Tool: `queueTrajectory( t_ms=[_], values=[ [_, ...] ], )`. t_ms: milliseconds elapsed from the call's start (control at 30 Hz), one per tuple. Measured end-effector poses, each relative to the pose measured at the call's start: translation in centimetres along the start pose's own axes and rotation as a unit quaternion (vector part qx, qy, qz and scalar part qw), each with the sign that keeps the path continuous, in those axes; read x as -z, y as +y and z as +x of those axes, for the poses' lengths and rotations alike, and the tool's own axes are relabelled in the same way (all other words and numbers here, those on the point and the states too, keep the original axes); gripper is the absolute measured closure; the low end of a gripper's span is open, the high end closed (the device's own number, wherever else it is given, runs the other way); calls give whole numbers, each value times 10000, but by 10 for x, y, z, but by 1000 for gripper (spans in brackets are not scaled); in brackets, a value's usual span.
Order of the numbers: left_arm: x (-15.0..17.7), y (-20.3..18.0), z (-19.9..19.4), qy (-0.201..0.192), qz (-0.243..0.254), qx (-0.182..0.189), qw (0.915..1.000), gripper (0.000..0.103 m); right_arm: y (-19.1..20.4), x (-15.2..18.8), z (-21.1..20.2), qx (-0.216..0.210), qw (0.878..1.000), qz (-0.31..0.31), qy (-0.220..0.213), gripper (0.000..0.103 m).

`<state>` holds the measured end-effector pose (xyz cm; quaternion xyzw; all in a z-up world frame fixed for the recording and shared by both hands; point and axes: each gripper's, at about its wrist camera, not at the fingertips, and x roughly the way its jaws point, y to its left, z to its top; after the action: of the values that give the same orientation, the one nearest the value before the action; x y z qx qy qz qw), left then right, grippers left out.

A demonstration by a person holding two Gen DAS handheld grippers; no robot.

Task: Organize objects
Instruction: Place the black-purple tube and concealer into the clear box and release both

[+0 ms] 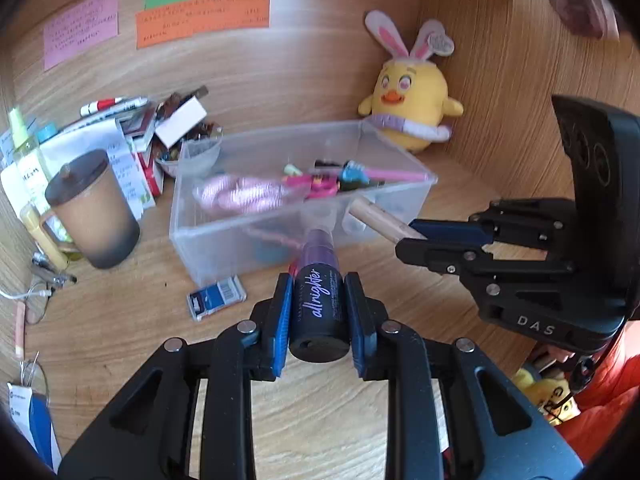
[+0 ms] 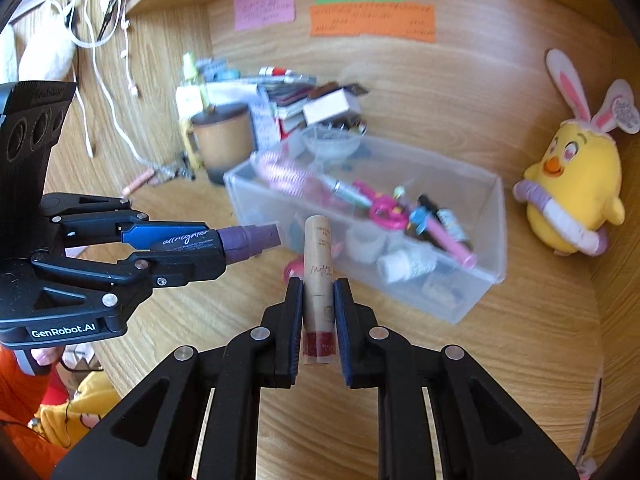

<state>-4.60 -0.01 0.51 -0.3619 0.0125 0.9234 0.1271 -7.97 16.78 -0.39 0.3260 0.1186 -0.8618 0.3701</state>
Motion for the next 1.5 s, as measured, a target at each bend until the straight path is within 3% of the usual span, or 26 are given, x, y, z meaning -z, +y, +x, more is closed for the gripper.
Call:
queueTrajectory(
  t_ms=[300, 567, 1100, 1200, 1300, 1367, 1500],
  values=[
    [-42, 17, 0, -365, -332, 145, 9987, 78, -25, -21, -11, 199, 9991, 206, -313, 89],
    [-68, 28, 22, -269, -546, 21, 9981, 78, -40, -48, -3, 242, 9984, 263, -448, 89],
    [-76, 24, 78, 255, -368, -189, 9988, 76, -52, -60, 79, 424, 9985, 32, 352, 89],
    [-75, 24, 78, 255, -359, -216, 9988, 70, -51, -58, 85, 421, 9983, 4, 410, 89],
    [-76, 24, 72, 182, -382, -193, 9989, 57, -48, -58, 84, 442, 9981, -61, 433, 88],
    [-76, 24, 63, 38, -375, -266, 9989, 45, -48, -58, 80, 391, 9985, -46, 393, 83],
    [-75, 22, 47, -129, -292, -332, 9989, 43, -46, -58, 65, 334, 9992, -17, 213, 67]
  ],
)
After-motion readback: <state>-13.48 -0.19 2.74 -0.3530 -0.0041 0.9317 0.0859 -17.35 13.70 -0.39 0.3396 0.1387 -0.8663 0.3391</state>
